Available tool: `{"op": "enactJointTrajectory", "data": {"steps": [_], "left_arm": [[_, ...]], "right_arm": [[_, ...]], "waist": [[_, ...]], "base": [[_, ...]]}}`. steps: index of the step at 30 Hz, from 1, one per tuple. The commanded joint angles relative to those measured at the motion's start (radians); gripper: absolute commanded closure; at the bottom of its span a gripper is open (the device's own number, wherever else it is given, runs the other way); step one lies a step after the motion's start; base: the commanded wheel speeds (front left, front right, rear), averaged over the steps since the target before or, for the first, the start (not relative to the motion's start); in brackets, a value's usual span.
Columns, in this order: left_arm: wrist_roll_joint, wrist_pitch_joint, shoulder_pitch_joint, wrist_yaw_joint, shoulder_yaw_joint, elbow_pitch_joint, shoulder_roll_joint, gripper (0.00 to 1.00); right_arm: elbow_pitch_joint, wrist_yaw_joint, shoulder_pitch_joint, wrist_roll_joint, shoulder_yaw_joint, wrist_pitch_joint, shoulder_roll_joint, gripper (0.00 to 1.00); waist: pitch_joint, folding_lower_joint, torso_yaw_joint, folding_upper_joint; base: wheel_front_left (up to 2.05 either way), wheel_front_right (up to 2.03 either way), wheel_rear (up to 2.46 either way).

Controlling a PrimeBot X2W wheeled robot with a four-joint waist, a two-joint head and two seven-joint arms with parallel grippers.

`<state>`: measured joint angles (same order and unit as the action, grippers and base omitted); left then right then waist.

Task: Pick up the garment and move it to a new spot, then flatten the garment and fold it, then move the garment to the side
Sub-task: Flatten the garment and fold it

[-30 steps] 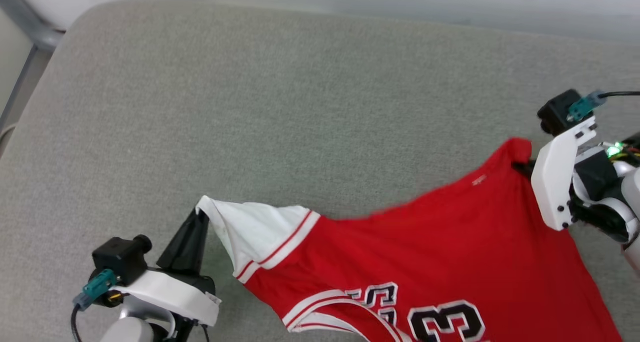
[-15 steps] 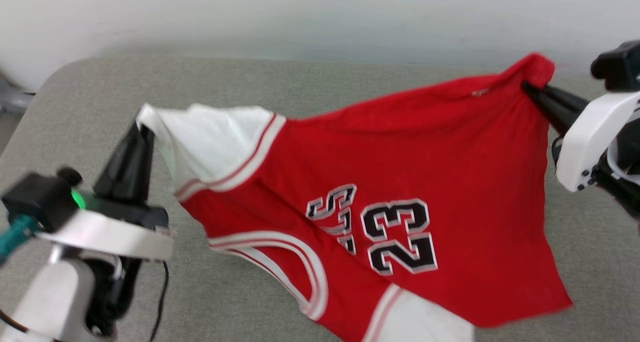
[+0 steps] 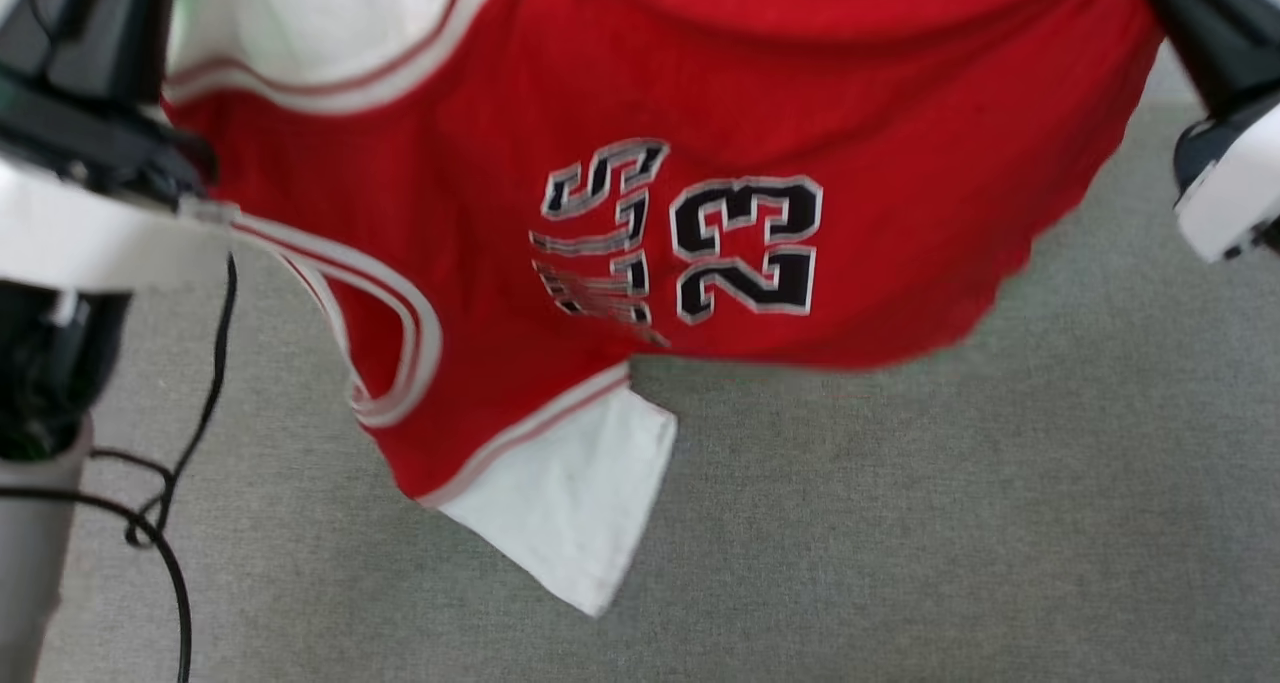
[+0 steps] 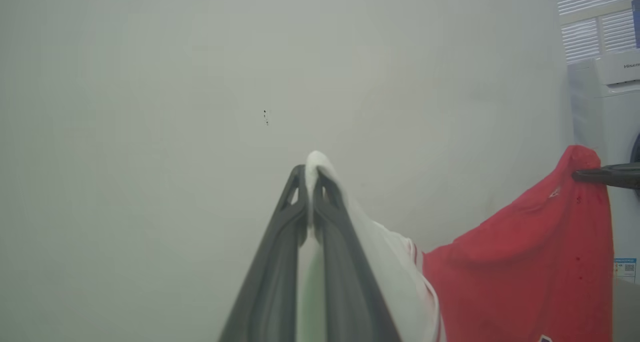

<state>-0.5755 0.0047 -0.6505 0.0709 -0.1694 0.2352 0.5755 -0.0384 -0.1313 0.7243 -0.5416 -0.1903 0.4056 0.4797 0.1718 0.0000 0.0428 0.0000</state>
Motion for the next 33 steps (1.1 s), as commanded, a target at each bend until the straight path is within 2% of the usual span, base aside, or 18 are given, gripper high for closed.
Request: {"op": "enactJointTrajectory", "data": {"steps": [1, 5, 11, 19, 20, 28, 33], "left_arm": [[-0.012, 0.016, -0.061, 0.010, -0.007, -0.004, 0.002, 1.00], [-0.025, 0.044, -0.178, 0.023, -0.027, -0.025, -0.006, 1.00], [-0.060, 0.067, -0.407, 0.041, -0.043, -0.127, -0.020, 1.00], [-0.079, 0.058, -0.776, 0.057, -0.097, -0.338, -0.024, 1.00], [-0.079, 0.058, -0.776, 0.057, -0.097, -0.338, -0.024, 1.00], [-0.102, 0.006, -1.055, 0.058, -0.179, -0.491, 0.010, 1.00], [-0.140, -0.031, -1.128, 0.058, -0.223, -0.564, 0.021, 1.00]], "right_arm": [[-0.017, 0.001, 0.040, 0.015, 0.020, 0.011, -0.016, 1.00], [-0.021, 0.001, 0.124, 0.048, 0.053, 0.032, -0.042, 1.00], [0.043, 0.001, 0.328, 0.096, 0.079, 0.042, -0.077, 1.00], [0.215, 0.001, 0.663, 0.169, 0.080, 0.007, -0.135, 1.00], [0.215, 0.001, 0.663, 0.169, 0.080, 0.007, -0.135, 1.00], [0.387, 0.001, 0.952, 0.238, 0.068, -0.065, -0.160, 1.00], [0.502, 0.001, 1.058, 0.260, 0.051, -0.106, -0.164, 1.00]], "waist": [[0.033, 0.0000, -0.003, 0.0000], [0.093, 0.0000, 0.000, 0.0000], [0.212, 0.0000, 0.006, 0.0000], [0.355, 0.0000, 0.001, 0.0000], [0.355, 0.0000, 0.001, 0.0000], [0.438, 0.0000, -0.001, 0.0000], [0.474, 0.0000, 0.011, 0.0000]], "base": [[0.00, 0.00, 0.00], [0.00, 0.00, 0.00], [0.00, 0.00, 0.00], [0.00, 0.00, 0.00], [0.00, 0.00, 0.00], [0.00, 0.00, 0.00], [0.00, 0.00, 0.00]]}}
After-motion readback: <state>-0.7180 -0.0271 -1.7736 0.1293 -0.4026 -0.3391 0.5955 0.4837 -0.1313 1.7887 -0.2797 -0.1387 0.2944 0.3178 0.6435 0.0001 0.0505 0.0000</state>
